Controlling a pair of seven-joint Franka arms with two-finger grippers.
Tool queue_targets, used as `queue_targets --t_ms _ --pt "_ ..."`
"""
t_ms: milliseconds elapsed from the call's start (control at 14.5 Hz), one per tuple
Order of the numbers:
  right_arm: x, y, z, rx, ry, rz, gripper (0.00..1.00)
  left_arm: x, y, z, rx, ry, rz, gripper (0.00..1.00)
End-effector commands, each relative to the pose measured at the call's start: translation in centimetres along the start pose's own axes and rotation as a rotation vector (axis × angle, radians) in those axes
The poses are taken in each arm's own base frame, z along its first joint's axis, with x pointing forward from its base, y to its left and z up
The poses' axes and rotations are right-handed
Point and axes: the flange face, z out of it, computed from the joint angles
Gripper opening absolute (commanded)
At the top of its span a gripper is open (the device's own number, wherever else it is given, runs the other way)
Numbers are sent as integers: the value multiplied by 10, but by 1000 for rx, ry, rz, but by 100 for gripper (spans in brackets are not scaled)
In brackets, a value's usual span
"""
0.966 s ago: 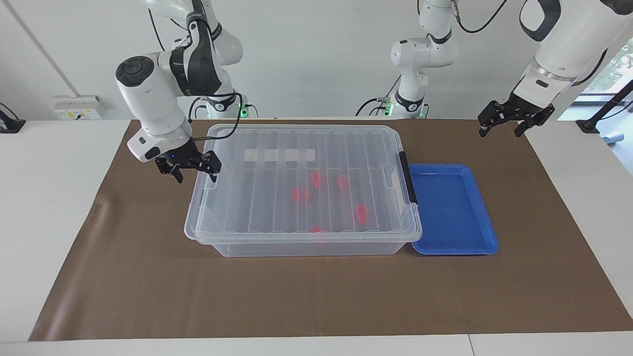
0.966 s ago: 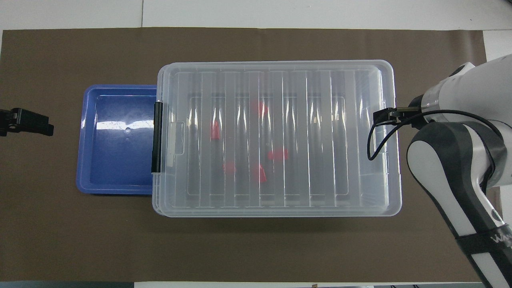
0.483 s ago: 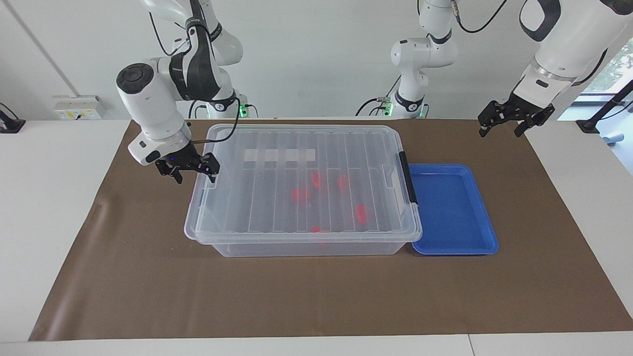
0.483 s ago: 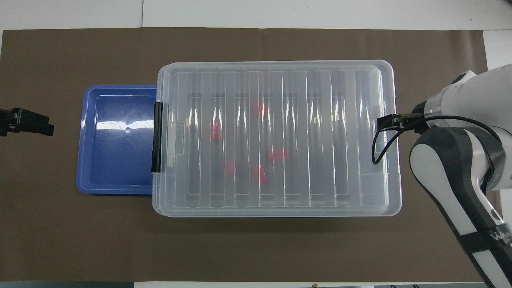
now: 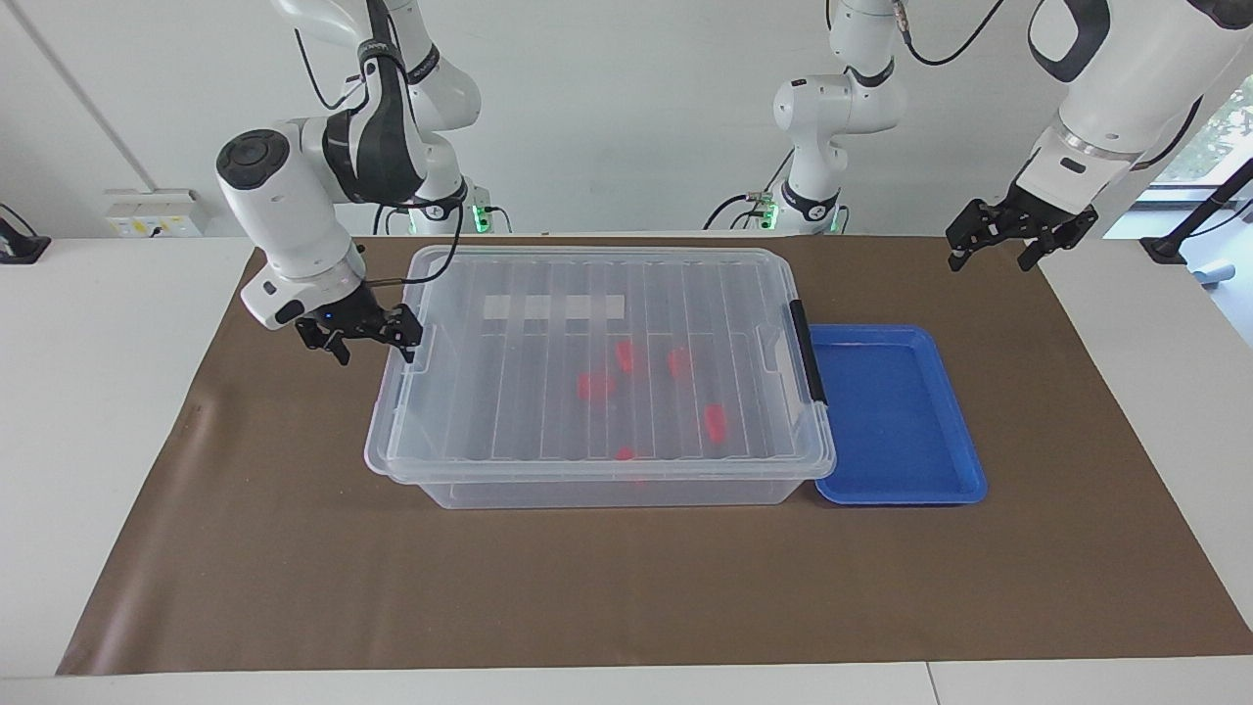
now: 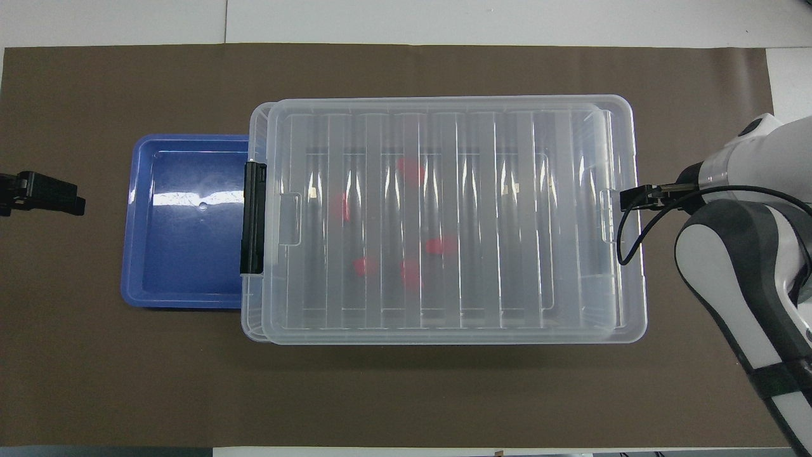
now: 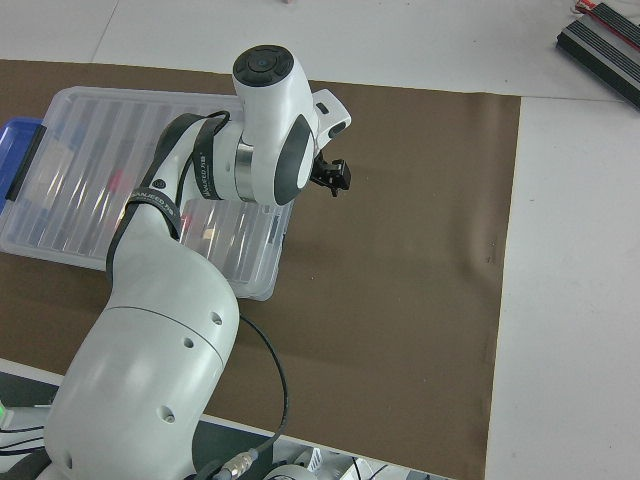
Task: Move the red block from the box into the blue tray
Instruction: 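Slide the clear lid away from the blue tray with the right gripper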
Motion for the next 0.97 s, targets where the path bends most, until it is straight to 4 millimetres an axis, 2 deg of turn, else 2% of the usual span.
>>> queue_targets --t_ms 0,207,690,897 --pt "-8 20 -2 -22 16 -36 100 0 -1 0 9 0 7 100" --pt "-7 40 -5 -46 10 -65 100 0 -1 0 9 0 7 100" --pt "-14 118 -15 -64 11 -139 100 0 -1 0 9 0 7 100" --pt "-17 141 -17 -68 15 -167 100 0 -1 0 9 0 7 100"
